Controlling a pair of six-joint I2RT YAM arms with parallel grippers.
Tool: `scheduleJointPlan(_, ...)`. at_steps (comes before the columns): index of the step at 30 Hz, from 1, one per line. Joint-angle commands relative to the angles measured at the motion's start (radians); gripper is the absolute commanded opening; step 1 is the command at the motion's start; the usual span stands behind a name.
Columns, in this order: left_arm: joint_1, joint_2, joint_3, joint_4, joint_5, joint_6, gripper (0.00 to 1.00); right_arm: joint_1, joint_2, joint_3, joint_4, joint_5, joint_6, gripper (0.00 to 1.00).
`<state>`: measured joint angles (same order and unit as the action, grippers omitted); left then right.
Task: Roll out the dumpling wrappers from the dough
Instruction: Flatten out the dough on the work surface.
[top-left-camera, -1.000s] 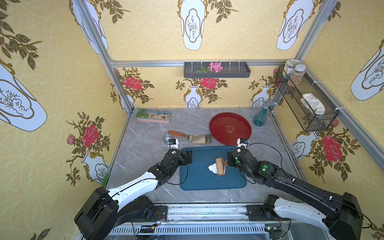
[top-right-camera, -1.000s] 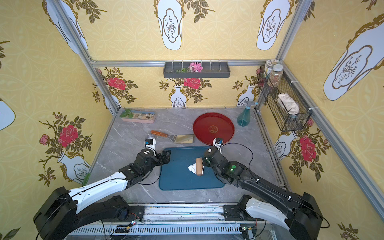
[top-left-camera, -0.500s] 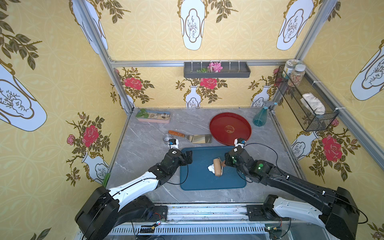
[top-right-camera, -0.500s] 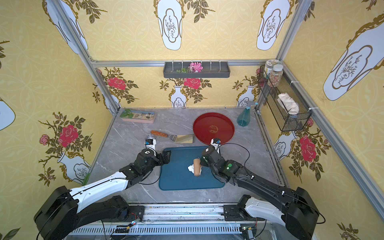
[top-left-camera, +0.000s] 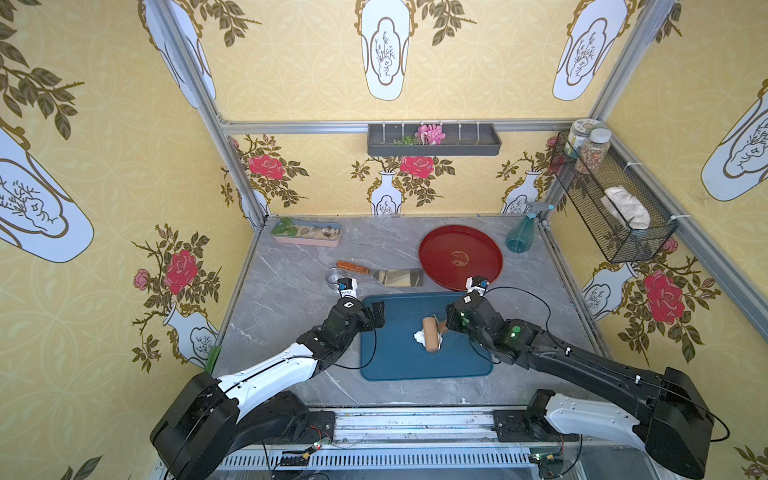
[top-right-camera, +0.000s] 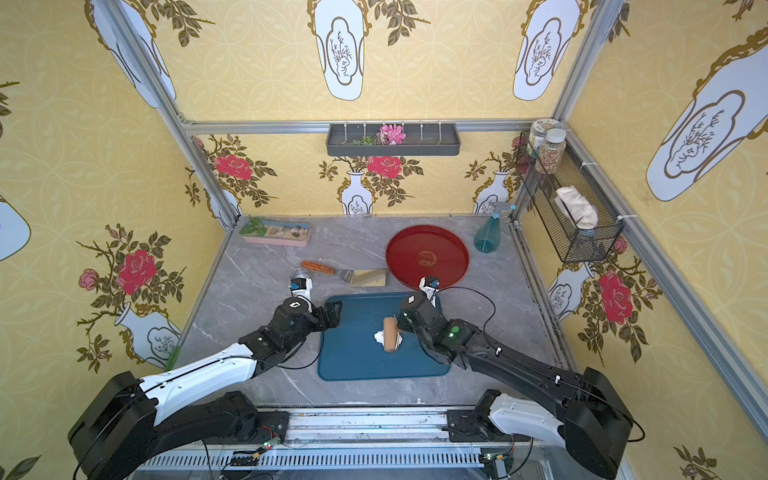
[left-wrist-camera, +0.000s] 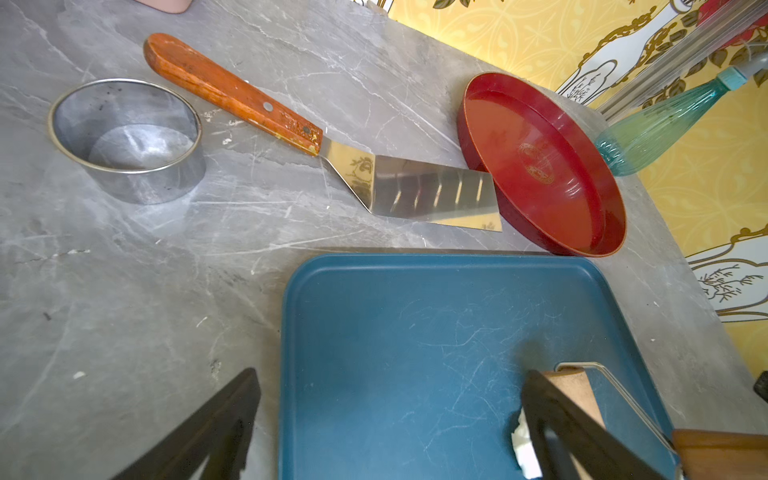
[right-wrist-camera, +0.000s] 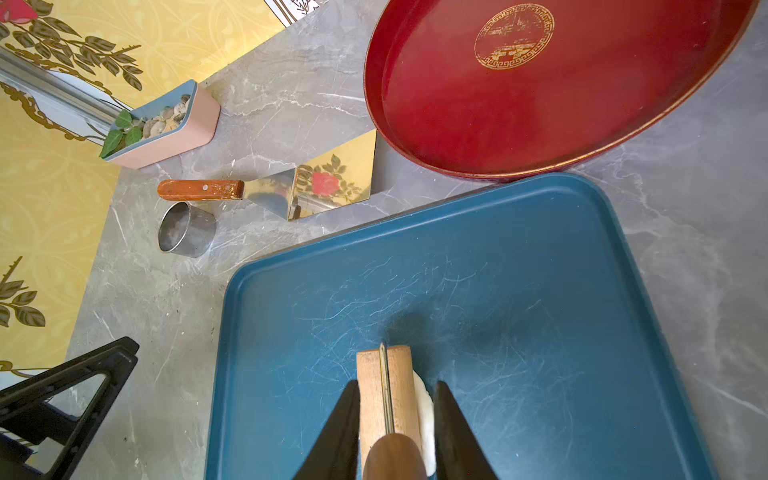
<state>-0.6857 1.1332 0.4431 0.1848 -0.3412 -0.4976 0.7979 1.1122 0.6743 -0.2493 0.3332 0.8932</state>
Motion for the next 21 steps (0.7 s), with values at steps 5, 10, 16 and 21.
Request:
scheduleJointPlan(5,0.0,0.007,0.005,-0.001,0.001,0.009,1.0,-0.078,-0.068,-0.021,-0.154,-0.043,-0.043,0.0)
scheduleJointPlan(10,0.0,0.024,0.015,-0.044,-0.018,-0.013,1.0,-0.08,-0.065,-0.026,-0.143,-0.068,-0.054,0.0)
scheduleJointPlan(16,0.0,0.059,0.031,-0.112,-0.006,-0.078,0.96,-0.067,-0.008,-0.021,-0.086,-0.111,-0.057,0.0)
scheduleJointPlan(21,0.0,0.086,0.021,-0.177,0.009,-0.134,0.94,-0.052,0.03,-0.018,-0.062,-0.12,-0.051,0.0)
